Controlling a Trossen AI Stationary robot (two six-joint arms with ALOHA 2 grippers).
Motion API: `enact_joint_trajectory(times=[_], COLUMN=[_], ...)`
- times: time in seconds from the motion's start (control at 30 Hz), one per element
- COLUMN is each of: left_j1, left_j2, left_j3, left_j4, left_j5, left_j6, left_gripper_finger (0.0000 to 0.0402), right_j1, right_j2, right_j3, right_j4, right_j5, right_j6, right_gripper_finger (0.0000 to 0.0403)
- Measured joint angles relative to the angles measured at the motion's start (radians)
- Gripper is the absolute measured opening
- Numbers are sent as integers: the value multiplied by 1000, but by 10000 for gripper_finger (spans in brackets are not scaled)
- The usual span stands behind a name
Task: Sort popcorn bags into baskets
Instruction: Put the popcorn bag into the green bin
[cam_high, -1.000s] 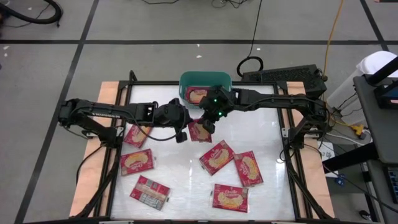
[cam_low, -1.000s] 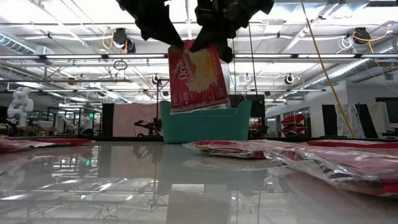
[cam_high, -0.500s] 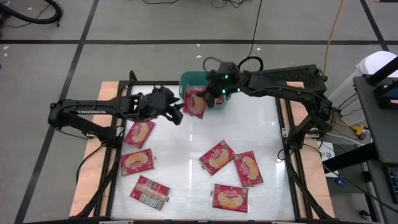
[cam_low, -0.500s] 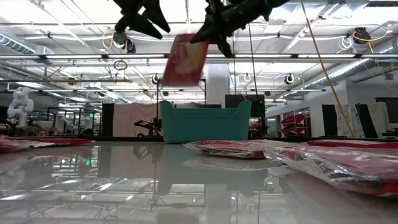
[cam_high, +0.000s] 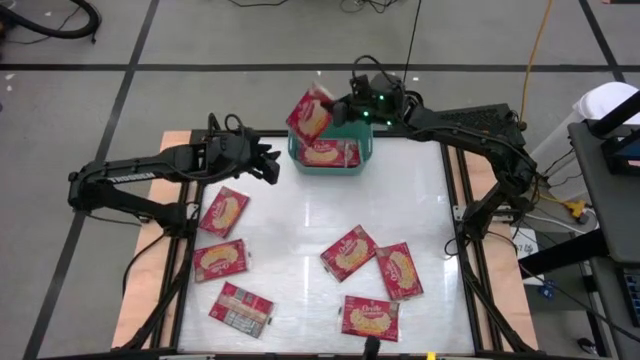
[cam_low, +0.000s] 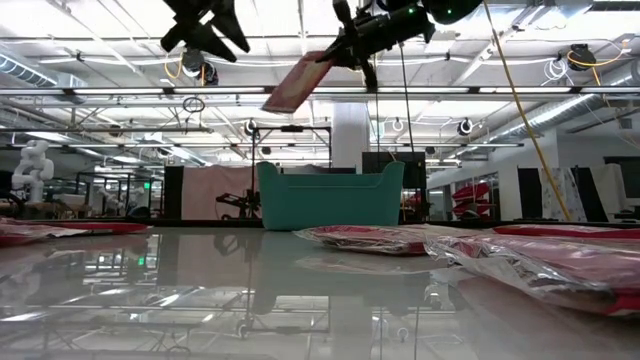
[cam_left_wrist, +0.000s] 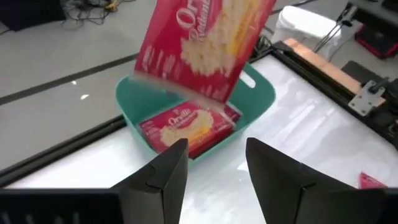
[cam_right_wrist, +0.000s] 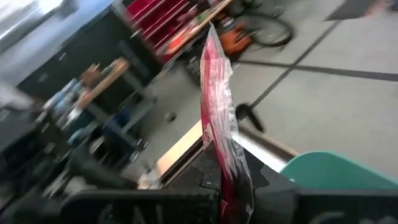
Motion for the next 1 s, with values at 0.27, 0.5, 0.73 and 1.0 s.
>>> enact_joint_trajectory(times=[0.27, 0.5, 0.73, 1.0], left_j1=[33, 35, 35, 33], left_j2=[-16, -17, -17, -17], left_j3=[0, 0, 0, 0], left_j4=[-40, -40, -40, -40], left_j5=[0, 8, 38, 89], left_j6=[27, 30, 32, 15], left_gripper_finger=[168, 168, 168, 168], right_j1=[-18, -17, 8, 57], right_j2=[4, 4, 6, 6], right_j3=[0, -53, -168, -239], right_j4=[1, 32, 137, 137], right_j5=[170, 268, 386, 584], right_j6=[47, 144, 196, 249], right_gripper_finger=[0, 0, 0, 0])
